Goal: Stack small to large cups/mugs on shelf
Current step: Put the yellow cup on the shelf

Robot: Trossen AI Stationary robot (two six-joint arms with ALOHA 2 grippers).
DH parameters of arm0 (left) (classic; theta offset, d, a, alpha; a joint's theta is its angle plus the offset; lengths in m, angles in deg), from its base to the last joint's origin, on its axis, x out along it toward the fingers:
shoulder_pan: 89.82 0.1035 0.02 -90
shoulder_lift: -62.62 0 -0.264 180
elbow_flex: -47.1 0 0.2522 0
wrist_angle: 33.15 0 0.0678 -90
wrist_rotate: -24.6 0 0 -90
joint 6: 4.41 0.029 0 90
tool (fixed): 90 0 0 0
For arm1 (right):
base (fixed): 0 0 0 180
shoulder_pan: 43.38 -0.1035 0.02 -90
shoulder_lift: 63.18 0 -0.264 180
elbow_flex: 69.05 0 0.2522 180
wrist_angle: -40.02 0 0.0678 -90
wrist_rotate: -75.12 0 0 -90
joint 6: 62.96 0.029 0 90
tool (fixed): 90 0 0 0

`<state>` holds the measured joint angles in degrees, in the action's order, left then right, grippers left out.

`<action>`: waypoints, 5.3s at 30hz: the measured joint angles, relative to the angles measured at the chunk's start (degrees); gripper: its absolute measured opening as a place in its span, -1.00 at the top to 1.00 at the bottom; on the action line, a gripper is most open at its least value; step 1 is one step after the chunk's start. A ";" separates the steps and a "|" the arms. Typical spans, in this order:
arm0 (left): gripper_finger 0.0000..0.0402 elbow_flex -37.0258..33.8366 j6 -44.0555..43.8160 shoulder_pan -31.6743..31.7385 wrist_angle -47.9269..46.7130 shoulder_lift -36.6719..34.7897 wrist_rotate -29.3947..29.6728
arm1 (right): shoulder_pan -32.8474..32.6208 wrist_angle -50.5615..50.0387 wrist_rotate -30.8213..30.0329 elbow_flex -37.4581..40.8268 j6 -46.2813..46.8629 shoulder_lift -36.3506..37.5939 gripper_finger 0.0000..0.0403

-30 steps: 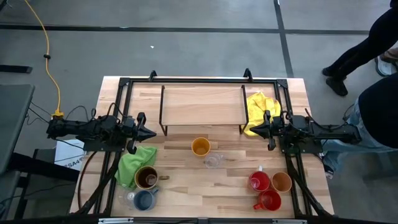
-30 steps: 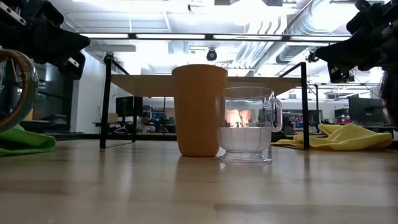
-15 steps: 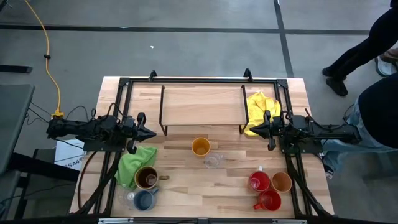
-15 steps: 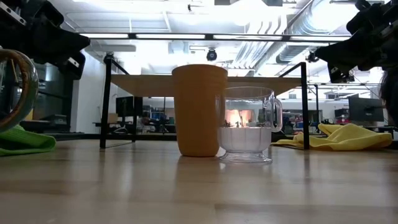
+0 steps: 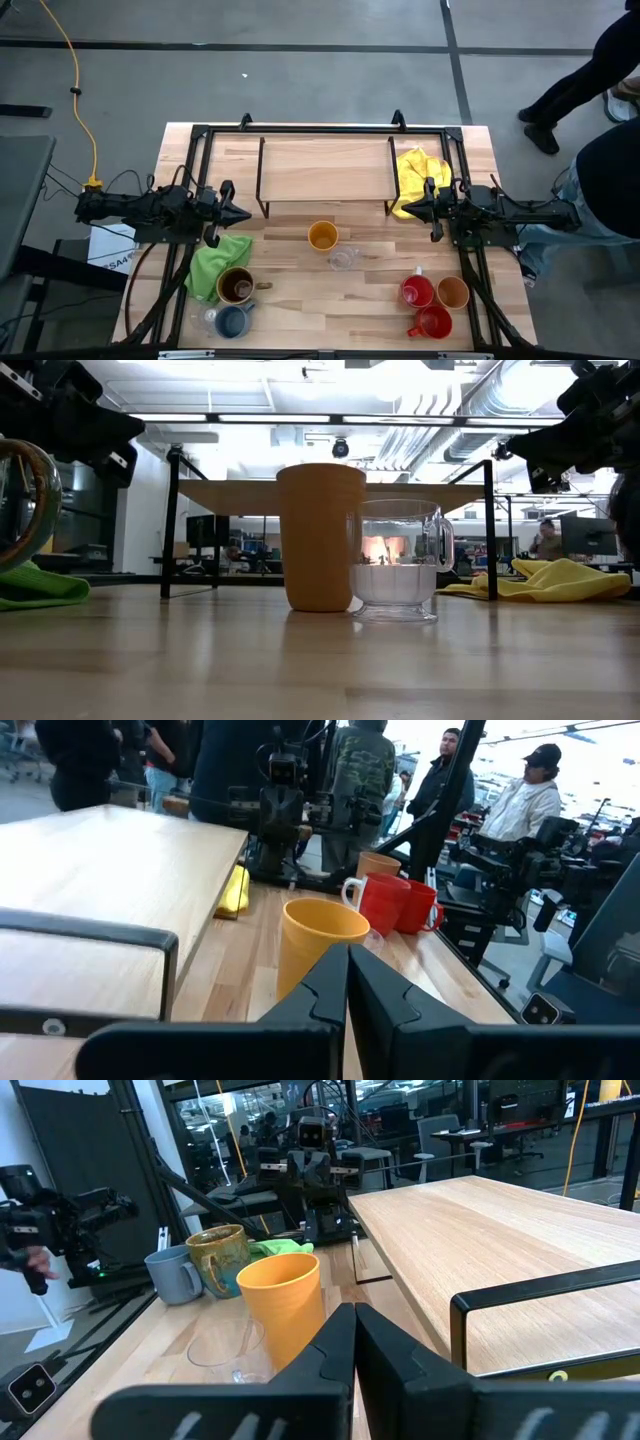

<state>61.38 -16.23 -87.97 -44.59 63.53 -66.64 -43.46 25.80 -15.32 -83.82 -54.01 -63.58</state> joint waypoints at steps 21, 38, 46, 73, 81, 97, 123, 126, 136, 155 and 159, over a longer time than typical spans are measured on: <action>1.00 10.13 -30.17 0.00 32.00 6.62 19.09 | 0.00 0.00 0.01 -0.01 0.01 0.00 1.00; 0.24 61.79 -17.69 -0.94 -20.79 48.93 6.79 | 0.01 -0.01 0.02 -0.01 0.00 0.00 1.00; 0.27 89.46 -12.24 -7.18 -49.35 76.08 5.57 | 0.00 -0.02 0.01 0.01 0.00 -0.02 1.00; 0.28 95.25 -55.21 -10.54 -66.96 106.18 16.26 | -0.02 0.01 0.00 -0.01 0.01 0.00 1.00; 0.28 90.41 -59.80 -8.44 -62.06 106.15 14.43 | 0.00 0.01 0.02 -0.01 0.01 0.00 1.00; 0.28 90.15 -57.47 -4.26 -58.68 106.14 12.62 | -0.01 0.01 0.02 0.00 0.01 0.00 1.00; 0.29 90.13 -53.92 -4.42 -57.88 108.42 12.40 | 0.00 0.01 0.00 0.02 0.01 0.02 1.00; 0.36 90.13 -53.88 -4.48 -57.90 108.42 12.40 | -0.01 0.01 0.02 0.00 0.01 0.03 1.00; 0.91 90.13 -53.79 -4.48 -57.96 108.42 12.38 | -0.01 0.00 0.01 -0.01 0.01 0.04 1.00; 0.98 90.15 -53.94 -4.48 -60.31 108.10 12.22 | -0.02 0.01 0.02 -0.01 0.01 0.04 1.00; 0.99 90.15 -53.66 -4.48 -61.36 107.20 12.23 | 0.00 0.01 0.01 -0.01 0.01 0.05 1.00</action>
<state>151.54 -69.89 -92.45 -105.95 170.72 -54.41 -43.46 25.81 -15.32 -83.83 -54.01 -63.53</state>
